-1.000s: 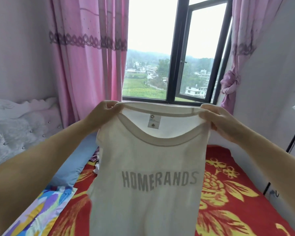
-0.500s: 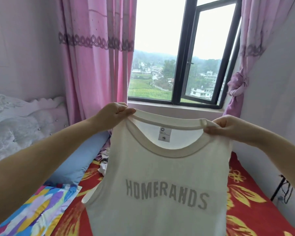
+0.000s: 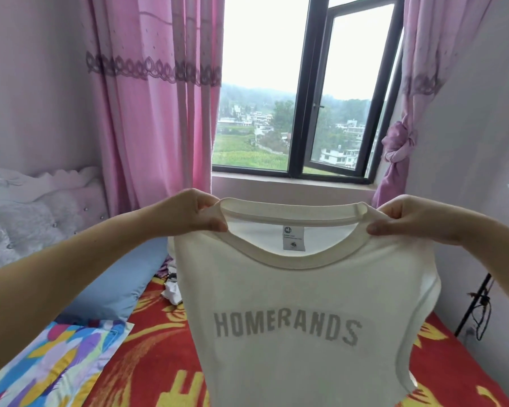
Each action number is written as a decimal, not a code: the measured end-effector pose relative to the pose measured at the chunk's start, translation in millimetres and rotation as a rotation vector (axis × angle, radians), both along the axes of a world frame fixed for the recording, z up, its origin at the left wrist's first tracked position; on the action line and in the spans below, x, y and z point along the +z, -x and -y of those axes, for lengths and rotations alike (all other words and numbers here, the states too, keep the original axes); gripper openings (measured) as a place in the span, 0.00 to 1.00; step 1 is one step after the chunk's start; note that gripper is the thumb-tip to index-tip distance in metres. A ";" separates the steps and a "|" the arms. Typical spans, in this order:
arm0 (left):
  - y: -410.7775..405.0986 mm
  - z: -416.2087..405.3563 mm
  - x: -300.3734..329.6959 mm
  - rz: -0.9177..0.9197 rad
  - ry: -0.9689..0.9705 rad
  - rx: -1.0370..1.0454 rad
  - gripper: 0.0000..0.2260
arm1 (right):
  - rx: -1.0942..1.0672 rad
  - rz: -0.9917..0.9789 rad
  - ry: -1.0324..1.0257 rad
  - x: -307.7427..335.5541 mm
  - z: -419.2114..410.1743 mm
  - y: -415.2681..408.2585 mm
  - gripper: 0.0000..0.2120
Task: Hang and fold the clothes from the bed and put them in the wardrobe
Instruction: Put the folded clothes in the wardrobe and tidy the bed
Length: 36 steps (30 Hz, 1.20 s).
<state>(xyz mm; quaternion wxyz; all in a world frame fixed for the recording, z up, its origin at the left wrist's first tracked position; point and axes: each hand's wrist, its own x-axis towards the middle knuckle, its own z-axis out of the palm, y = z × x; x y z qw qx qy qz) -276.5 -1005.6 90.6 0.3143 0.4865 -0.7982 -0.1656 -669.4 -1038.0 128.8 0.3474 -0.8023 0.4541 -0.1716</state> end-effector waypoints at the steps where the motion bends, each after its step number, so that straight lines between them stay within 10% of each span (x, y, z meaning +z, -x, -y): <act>1: -1.1 2.2 -2.0 -0.001 -0.043 0.027 0.21 | -0.018 -0.002 -0.006 -2.9 2.0 2.4 0.11; 12: 64.7 35.0 -43.9 -0.677 -0.495 0.287 0.12 | -0.475 0.084 0.343 -84.9 51.8 -78.5 0.18; 18: 119.8 24.1 -34.4 -0.949 -0.668 0.169 0.09 | -0.219 0.259 0.307 -85.3 22.2 -151.5 0.13; 23: 110.7 13.1 -17.3 -1.099 -0.720 0.100 0.12 | 0.077 0.006 0.226 -71.4 8.2 -134.5 0.23; 26: 104.4 4.3 -8.7 -0.935 -0.637 0.003 0.10 | 0.072 -0.042 0.390 -66.1 8.8 -126.9 0.26; 31: 75.6 10.6 -14.8 0.280 0.553 0.185 0.35 | 0.065 0.168 0.313 -44.0 -0.2 -111.8 0.23; 33: 72.2 12.0 -6.2 0.431 0.406 0.099 0.39 | 0.142 0.211 0.281 -33.4 -6.8 -108.5 0.26; 36: 69.4 8.0 13.0 0.130 -0.062 -0.100 0.14 | 0.179 0.207 0.241 -20.9 -18.9 -105.3 0.23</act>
